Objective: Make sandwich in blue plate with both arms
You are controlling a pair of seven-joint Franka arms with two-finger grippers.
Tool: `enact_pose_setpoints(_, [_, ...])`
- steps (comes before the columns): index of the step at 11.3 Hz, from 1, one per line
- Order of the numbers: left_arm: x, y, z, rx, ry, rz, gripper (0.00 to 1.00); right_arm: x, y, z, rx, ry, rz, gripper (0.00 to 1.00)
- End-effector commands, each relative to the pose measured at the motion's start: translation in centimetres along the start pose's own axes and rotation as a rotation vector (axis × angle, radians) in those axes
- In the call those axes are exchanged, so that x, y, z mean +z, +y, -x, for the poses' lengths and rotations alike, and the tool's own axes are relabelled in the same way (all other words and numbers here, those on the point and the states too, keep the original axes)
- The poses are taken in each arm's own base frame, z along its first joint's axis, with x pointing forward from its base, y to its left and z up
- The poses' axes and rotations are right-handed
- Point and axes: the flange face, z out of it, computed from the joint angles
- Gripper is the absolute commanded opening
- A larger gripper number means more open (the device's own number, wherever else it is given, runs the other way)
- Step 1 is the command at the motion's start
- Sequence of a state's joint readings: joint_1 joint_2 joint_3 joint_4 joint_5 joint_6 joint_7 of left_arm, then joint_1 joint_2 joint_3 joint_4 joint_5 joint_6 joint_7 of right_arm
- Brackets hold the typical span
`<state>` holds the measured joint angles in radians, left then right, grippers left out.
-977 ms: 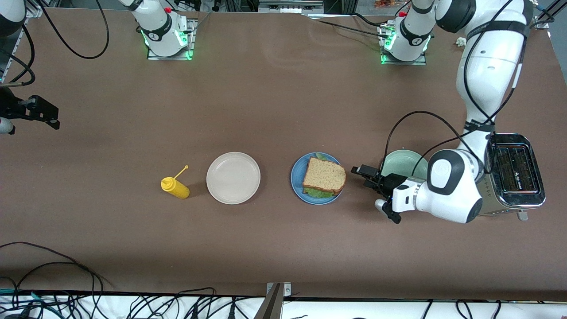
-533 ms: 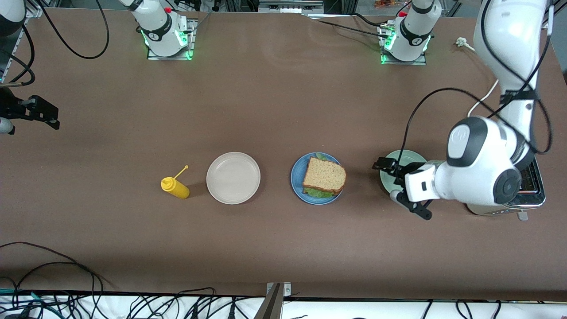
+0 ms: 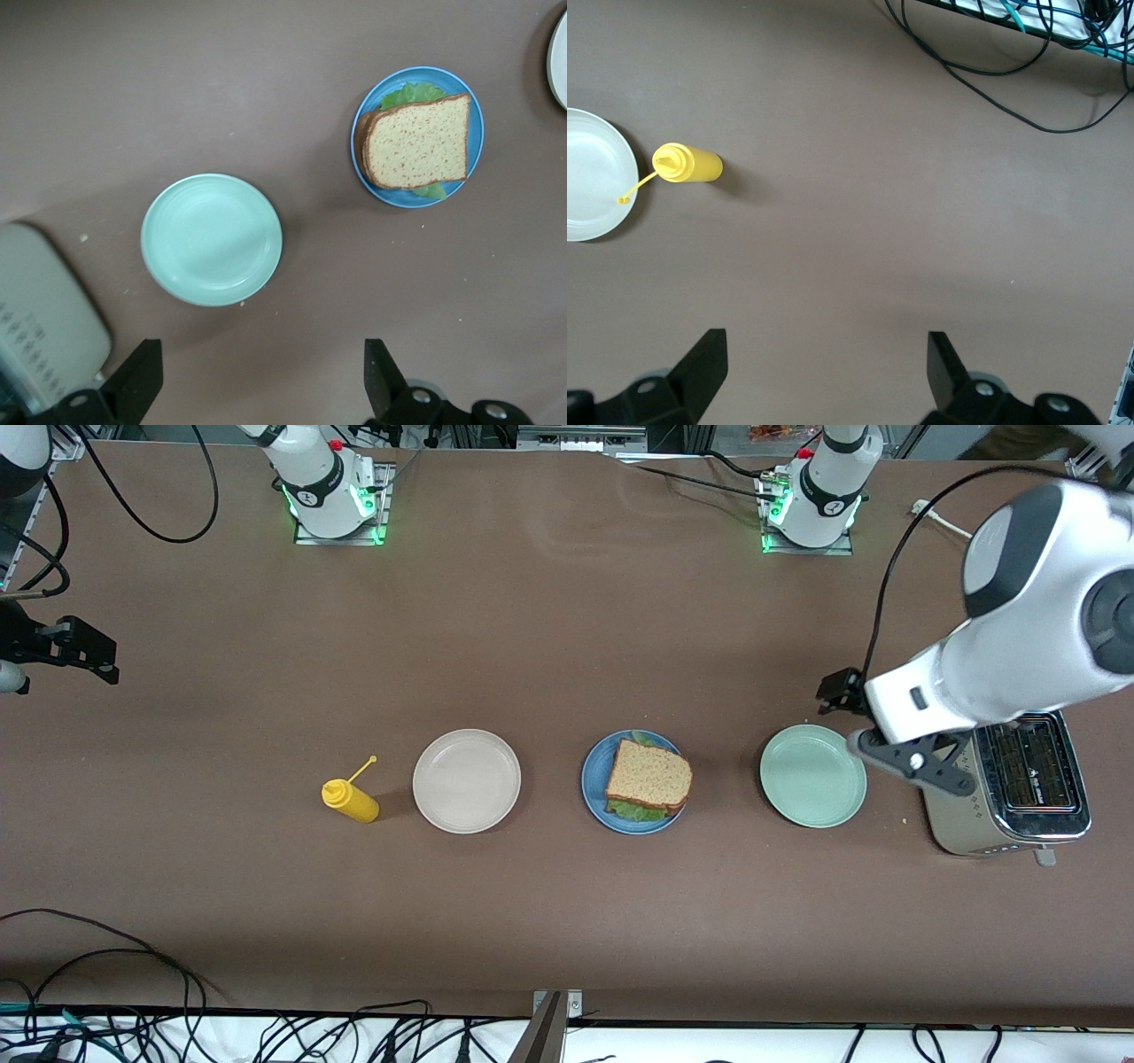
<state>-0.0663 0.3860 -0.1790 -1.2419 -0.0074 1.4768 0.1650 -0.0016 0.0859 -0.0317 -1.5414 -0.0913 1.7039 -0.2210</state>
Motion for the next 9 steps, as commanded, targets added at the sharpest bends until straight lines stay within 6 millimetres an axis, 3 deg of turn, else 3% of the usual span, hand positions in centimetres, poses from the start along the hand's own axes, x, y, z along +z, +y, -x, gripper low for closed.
enact_pose_setpoints(1, [-3.0, -0.1, 3.0, -0.046, 0.015, -0.051, 1.0, -0.5, 0.2, -0.1, 0.013, 0.005, 0.011, 1.0])
enact_pose_setpoints(3, [-5.5, -2.1, 6.4, -0.107, 0.057, -0.079, 1.0, -0.5, 0.2, -0.1, 0.013, 0.005, 0.011, 1.0])
enact_pose_setpoints(4, [-5.4, -2.8, 7.4, -0.114, 0.062, -0.079, 1.0, -0.5, 0.2, -0.1, 0.013, 0.005, 0.011, 1.0])
enact_pose_setpoints(7, [-4.2, -1.8, 11.3, -0.123, 0.12, -0.109, 1.0, -0.5, 0.2, -0.1, 0.013, 0.005, 0.011, 1.0])
enact_pose_setpoints(9, [-3.9, -3.7, 12.3, -0.148, 0.15, -0.117, 1.0, -0.5, 0.2, -0.1, 0.013, 0.005, 0.011, 1.0])
